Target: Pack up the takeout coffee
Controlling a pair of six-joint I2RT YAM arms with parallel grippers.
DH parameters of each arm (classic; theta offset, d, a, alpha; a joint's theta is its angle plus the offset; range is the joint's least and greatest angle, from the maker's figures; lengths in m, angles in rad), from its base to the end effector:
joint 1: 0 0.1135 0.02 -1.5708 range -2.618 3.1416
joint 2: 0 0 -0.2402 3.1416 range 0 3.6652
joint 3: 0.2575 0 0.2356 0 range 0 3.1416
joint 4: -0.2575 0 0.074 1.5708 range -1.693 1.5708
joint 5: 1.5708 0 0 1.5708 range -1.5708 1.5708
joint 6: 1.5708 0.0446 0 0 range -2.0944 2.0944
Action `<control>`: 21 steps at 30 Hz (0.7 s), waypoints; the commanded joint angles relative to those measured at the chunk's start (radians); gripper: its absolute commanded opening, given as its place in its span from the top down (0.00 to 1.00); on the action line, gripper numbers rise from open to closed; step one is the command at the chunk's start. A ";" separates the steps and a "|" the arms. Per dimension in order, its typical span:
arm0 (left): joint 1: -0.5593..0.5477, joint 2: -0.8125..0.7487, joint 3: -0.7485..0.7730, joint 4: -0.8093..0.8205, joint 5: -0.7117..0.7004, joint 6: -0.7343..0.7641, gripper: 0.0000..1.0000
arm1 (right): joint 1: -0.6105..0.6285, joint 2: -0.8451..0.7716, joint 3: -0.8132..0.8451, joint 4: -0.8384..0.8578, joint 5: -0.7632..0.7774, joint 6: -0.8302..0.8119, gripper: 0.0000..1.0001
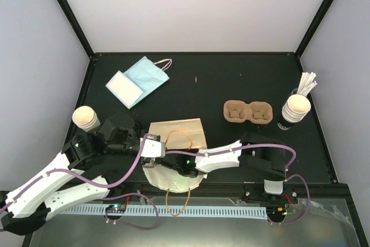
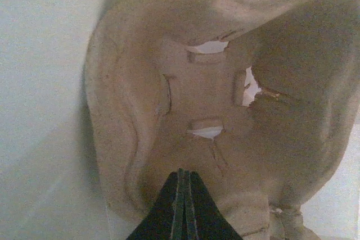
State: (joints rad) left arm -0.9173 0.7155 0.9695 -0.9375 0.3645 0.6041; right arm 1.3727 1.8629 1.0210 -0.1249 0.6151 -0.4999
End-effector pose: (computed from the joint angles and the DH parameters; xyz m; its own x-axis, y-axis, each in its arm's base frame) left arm 0.0687 -0.1159 0.3133 0.2008 0.6106 -0.7660 0.9669 0.0021 0.2552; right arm 0.0938 0.3365 0.1227 0.2107 -0.9393 -0.2708 -0.7238 0.0363 -0.6891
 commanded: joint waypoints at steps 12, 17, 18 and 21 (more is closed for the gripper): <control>-0.031 0.025 -0.027 0.008 0.184 0.059 0.98 | -0.064 -0.016 0.022 0.129 0.118 -0.010 0.99; -0.031 0.028 -0.032 0.013 0.191 0.051 0.99 | -0.109 -0.017 0.065 0.019 0.079 0.084 0.99; -0.031 0.029 -0.032 0.013 0.193 0.050 0.98 | -0.119 -0.022 0.070 0.000 0.062 0.096 0.99; -0.031 0.030 -0.031 0.013 0.213 0.049 0.98 | -0.136 -0.028 0.083 -0.043 0.032 0.112 0.99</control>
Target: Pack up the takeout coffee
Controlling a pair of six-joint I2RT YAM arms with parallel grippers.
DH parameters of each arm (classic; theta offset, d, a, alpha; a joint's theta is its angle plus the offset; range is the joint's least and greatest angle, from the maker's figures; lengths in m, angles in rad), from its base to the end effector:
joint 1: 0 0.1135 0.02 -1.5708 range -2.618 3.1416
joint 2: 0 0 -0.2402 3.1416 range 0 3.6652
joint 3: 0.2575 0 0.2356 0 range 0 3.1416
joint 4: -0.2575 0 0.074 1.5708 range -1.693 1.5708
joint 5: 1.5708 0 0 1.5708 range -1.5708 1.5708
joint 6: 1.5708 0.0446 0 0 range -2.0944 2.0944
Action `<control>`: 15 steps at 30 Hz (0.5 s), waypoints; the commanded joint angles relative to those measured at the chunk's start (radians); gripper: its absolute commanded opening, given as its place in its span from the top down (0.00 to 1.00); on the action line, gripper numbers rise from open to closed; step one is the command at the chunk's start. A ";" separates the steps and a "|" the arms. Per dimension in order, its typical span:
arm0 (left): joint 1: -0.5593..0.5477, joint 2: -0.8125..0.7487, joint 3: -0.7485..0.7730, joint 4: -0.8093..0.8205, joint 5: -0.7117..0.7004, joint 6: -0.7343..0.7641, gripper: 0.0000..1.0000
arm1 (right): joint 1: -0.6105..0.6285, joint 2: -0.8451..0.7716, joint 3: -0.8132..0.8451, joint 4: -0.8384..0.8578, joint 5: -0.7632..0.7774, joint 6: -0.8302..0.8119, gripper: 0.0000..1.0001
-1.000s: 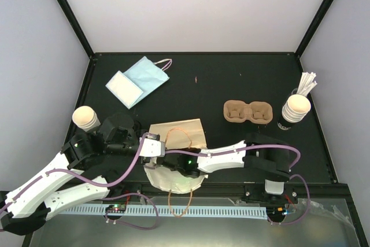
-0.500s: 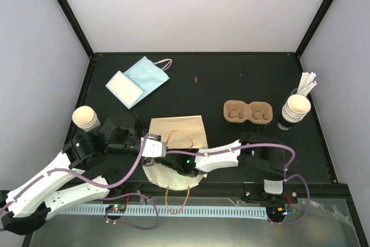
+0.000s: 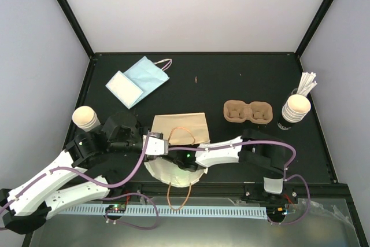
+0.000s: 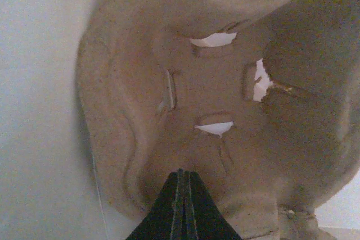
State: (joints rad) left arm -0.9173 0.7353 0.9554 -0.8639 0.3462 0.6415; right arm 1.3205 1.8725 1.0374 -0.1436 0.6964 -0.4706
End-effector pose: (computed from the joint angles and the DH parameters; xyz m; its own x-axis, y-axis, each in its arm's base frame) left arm 0.0754 -0.1234 0.3133 0.2533 0.5951 -0.7627 0.9489 0.0004 0.3154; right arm 0.1142 0.3312 0.1244 0.1136 -0.9600 -0.2561 -0.6766 0.1140 -0.7275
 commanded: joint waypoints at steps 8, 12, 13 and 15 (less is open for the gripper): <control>-0.031 0.018 -0.015 0.018 0.122 -0.041 0.99 | -0.062 -0.114 -0.003 0.045 -0.132 -0.019 0.99; -0.028 0.055 0.037 0.078 -0.030 -0.130 0.99 | -0.050 -0.168 -0.012 -0.022 -0.222 -0.061 0.99; -0.027 0.083 0.063 0.071 -0.046 -0.135 0.98 | -0.049 -0.181 -0.007 -0.050 -0.237 -0.063 0.99; -0.026 0.129 0.117 0.043 -0.069 -0.134 0.98 | -0.050 -0.211 0.001 -0.101 -0.258 -0.063 0.99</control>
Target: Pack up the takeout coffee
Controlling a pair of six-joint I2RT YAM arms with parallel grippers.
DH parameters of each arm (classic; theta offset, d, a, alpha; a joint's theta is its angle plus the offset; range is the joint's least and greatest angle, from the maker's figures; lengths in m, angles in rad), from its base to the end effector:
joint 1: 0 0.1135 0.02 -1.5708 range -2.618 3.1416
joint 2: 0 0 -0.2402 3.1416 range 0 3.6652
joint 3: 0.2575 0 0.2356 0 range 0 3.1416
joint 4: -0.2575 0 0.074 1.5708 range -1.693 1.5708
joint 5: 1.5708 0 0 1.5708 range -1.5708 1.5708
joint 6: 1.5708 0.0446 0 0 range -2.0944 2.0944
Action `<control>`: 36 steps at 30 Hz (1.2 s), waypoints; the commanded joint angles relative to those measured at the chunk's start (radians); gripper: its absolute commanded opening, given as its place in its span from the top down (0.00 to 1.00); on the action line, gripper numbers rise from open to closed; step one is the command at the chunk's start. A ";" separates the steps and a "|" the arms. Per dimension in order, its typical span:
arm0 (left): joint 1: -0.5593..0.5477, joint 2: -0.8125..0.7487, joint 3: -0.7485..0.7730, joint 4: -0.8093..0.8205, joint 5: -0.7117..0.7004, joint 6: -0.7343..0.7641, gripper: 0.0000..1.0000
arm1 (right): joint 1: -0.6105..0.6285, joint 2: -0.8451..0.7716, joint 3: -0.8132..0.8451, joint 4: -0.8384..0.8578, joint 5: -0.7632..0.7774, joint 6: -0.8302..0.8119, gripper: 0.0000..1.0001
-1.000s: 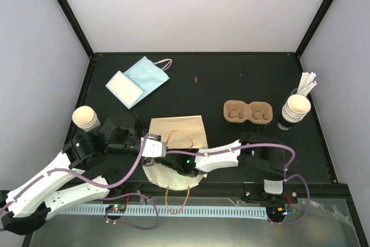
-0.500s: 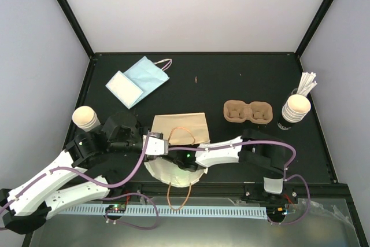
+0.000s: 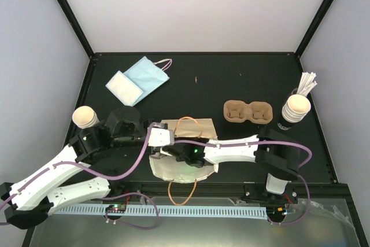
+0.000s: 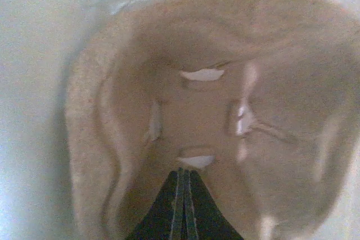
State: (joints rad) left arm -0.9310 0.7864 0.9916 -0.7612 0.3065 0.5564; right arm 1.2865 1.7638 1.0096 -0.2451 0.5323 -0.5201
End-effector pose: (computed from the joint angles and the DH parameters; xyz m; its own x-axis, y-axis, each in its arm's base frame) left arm 0.0848 -0.1365 0.3272 0.2172 0.5516 -0.8054 0.9458 0.0851 0.3134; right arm 0.1154 0.3143 0.1424 0.1680 -0.9516 -0.2572 -0.7681 0.0372 -0.6392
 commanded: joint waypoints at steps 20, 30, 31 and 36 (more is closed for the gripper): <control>0.030 0.146 0.202 -0.166 -0.083 -0.056 0.98 | -0.043 -0.329 0.138 -0.388 -0.320 0.055 0.99; 0.066 0.174 0.231 -0.176 -0.077 -0.127 0.99 | -0.048 -0.433 0.171 -0.378 -0.341 0.058 0.99; 0.072 0.177 0.231 -0.175 -0.078 -0.132 0.98 | -0.053 -0.448 0.180 -0.376 -0.351 0.063 0.99; 0.112 0.192 0.238 -0.167 -0.076 -0.162 0.98 | -0.073 -0.511 0.225 -0.368 -0.377 0.078 0.99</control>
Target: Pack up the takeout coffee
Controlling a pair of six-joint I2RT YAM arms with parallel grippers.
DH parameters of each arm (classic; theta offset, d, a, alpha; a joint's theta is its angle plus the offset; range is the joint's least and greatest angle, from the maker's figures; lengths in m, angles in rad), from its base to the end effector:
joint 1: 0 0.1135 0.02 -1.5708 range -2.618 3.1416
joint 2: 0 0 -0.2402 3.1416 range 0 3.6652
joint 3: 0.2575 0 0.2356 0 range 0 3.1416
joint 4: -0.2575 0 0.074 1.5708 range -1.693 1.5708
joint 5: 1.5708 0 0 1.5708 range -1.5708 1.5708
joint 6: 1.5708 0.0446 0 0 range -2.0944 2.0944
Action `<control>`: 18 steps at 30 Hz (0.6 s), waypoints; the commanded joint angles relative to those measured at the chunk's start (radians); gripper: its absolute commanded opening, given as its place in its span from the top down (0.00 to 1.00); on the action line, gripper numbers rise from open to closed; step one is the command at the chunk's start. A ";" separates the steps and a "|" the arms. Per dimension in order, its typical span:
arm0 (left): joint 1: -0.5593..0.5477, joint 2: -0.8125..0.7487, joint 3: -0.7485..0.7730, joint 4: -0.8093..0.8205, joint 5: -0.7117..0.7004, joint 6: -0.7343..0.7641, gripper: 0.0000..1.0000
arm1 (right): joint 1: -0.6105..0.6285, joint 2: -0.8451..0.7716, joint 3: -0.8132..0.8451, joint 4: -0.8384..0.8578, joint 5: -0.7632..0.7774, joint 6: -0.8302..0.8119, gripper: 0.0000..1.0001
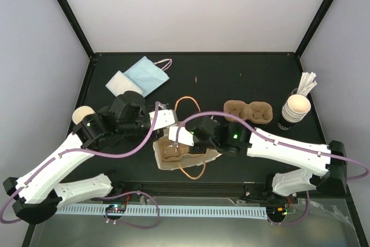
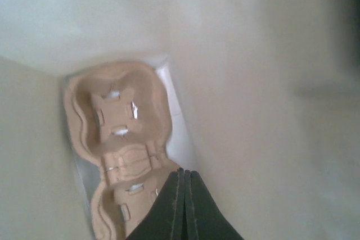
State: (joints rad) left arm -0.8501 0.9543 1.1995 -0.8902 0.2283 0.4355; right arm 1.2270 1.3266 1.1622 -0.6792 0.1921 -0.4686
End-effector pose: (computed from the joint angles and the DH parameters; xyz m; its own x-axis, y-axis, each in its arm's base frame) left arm 0.1121 -0.1430 0.3524 -0.0006 0.6234 -0.7819 0.9391 0.2690 0.2138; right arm 0.1006 0.2559 0.2805 0.1734 -0.8309 -0.5287 -0.9001 0.0842 -0.4275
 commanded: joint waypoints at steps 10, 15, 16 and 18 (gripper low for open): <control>0.088 0.079 0.057 -0.015 0.043 -0.124 0.98 | -0.131 -0.219 0.072 0.166 -0.065 0.114 0.99; 0.102 0.098 0.077 -0.002 0.042 -0.167 0.98 | -0.193 -0.289 0.054 0.227 -0.046 0.154 0.99; 0.106 0.102 0.081 0.002 0.043 -0.178 0.98 | -0.197 -0.299 0.052 0.238 -0.036 0.159 0.99; 0.110 0.105 0.083 0.015 0.043 -0.199 0.99 | -0.205 -0.318 0.045 0.255 -0.011 0.177 0.99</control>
State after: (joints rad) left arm -0.7528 1.0603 1.2266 -0.8928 0.2604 0.2989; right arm 1.0386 1.0481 1.2175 -0.5072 0.1520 -0.3485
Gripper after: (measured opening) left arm 0.023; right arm 0.026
